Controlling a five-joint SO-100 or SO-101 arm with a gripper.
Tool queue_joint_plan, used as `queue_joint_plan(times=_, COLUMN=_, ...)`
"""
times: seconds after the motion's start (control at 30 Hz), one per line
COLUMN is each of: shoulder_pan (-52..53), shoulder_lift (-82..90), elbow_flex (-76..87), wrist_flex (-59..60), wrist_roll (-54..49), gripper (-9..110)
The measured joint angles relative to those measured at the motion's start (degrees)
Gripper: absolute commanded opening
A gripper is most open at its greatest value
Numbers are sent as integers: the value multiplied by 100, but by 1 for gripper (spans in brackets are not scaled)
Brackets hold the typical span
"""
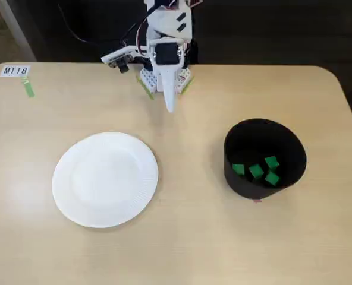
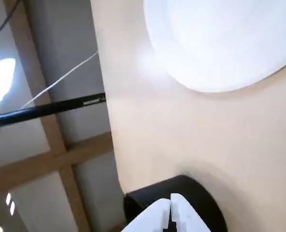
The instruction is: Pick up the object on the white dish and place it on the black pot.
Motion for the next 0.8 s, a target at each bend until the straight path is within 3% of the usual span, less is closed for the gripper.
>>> queue_joint_plan(times=0.4, shoulder_pan=9, shoulder_lift=141, elbow_flex=1661, wrist_flex=281, wrist_roll=-88, gripper=0)
queue_joint_plan(times=0.8, shoulder_pan=9, shoulder_lift=141, elbow_flex=1767, wrist_flex=316, wrist_roll=-88, gripper=0)
